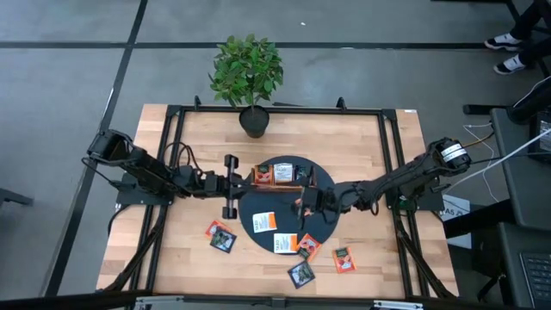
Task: Pick & Place Tea
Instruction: Put the orange tea bag into the left side of the wooden organizer
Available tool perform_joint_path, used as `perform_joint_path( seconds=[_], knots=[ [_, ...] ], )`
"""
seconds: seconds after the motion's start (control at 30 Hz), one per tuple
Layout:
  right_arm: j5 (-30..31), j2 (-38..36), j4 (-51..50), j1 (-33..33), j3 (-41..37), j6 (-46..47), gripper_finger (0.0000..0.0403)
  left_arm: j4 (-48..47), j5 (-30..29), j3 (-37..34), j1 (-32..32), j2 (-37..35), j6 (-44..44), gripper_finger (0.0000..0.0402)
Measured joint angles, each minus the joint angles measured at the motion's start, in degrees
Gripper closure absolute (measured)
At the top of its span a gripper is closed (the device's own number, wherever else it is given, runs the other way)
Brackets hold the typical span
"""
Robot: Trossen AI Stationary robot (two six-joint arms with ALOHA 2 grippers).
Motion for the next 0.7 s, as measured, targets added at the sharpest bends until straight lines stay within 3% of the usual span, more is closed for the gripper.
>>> perform_joint_path(
  seconds=[0.23, 0.4, 0.53, 0.7],
  knots=[
    [-0.8, 0.0, 0.8, -1.3, 0.0, 0.1, 0.0194, -7.0, 0.1, 3.5, 0.0, 0.0, 2.2, 0.0399],
    [-0.8, 0.0, 0.9, -1.3, 0.0, 0.1, 0.0205, -7.0, 0.0, 4.5, 0.0, 0.0, 3.9, 0.0399],
    [-0.8, 0.0, 1.4, -1.3, 0.0, 0.1, 0.0251, -7.2, 0.0, 4.5, 0.6, 0.0, 4.0, 0.0399],
    [-1.9, 0.0, 1.8, -1.4, 0.0, 0.1, 0.034, -7.7, 0.5, 4.5, 2.0, 0.0, 3.5, 0.0399]
  ],
)
